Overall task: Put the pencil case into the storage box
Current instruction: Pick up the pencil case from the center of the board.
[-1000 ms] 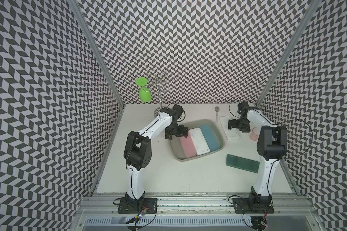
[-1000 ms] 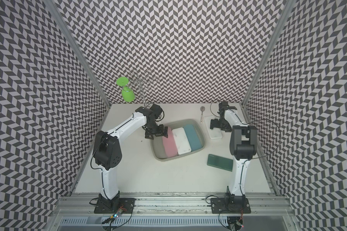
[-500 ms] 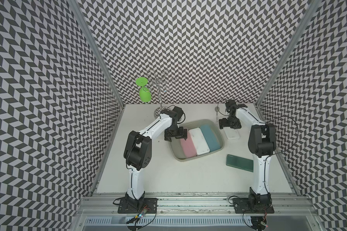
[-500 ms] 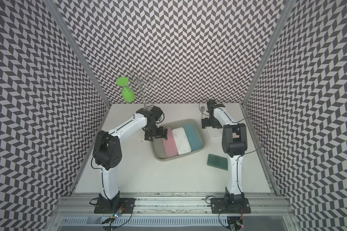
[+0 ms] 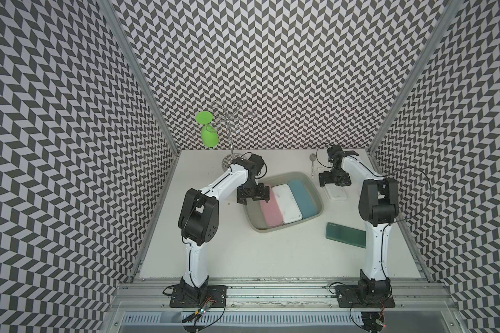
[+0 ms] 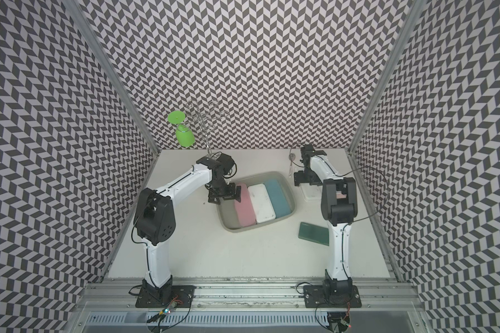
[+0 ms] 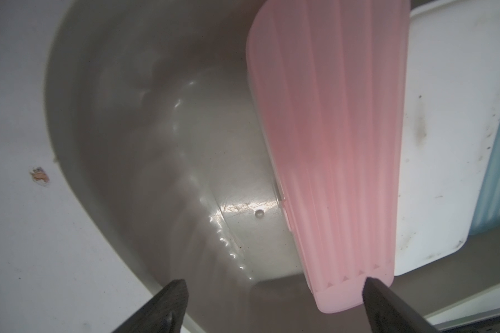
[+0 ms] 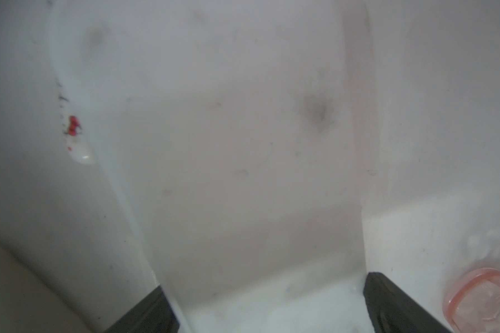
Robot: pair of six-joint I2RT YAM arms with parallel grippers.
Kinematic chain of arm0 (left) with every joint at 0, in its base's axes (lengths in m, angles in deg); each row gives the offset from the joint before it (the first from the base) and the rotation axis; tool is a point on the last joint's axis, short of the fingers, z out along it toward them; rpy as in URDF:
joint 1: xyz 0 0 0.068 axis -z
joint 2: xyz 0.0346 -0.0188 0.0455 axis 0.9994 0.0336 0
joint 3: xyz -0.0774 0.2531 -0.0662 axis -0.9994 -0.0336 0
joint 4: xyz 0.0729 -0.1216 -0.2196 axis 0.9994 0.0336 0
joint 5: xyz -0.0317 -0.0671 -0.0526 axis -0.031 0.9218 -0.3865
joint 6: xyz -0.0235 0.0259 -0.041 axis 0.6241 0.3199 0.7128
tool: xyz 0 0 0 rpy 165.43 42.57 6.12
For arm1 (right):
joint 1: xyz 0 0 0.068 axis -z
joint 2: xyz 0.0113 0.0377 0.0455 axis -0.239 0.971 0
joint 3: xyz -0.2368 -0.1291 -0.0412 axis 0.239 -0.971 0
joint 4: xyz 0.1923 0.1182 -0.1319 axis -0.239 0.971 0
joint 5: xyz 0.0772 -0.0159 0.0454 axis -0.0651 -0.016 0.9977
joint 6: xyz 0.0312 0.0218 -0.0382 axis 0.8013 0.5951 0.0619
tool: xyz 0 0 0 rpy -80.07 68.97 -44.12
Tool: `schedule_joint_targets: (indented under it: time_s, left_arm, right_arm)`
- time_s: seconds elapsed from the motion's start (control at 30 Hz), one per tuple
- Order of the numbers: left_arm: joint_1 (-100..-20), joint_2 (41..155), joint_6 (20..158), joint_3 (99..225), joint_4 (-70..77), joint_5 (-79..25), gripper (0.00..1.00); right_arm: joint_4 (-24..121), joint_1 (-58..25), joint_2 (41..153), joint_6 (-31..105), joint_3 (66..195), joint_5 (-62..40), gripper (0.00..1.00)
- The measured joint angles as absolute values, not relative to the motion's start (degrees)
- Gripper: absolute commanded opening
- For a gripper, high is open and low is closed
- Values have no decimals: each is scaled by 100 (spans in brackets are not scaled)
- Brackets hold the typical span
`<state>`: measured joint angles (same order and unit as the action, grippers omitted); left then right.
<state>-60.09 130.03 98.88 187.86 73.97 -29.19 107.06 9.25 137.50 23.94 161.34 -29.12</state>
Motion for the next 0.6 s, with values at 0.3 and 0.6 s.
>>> schedule_joint_targets:
  time_s: [0.3,0.6]
  left_arm:
    - [-6009,13006,9870,18793,7397,-2917,100]
    - [-6009,13010,9842,18808,7399,-2919,100]
  right_arm:
    - [10603,964,13759,2311,16097,-2849,100]
    - [10448,1062,13982,2189,16222,-2637,100]
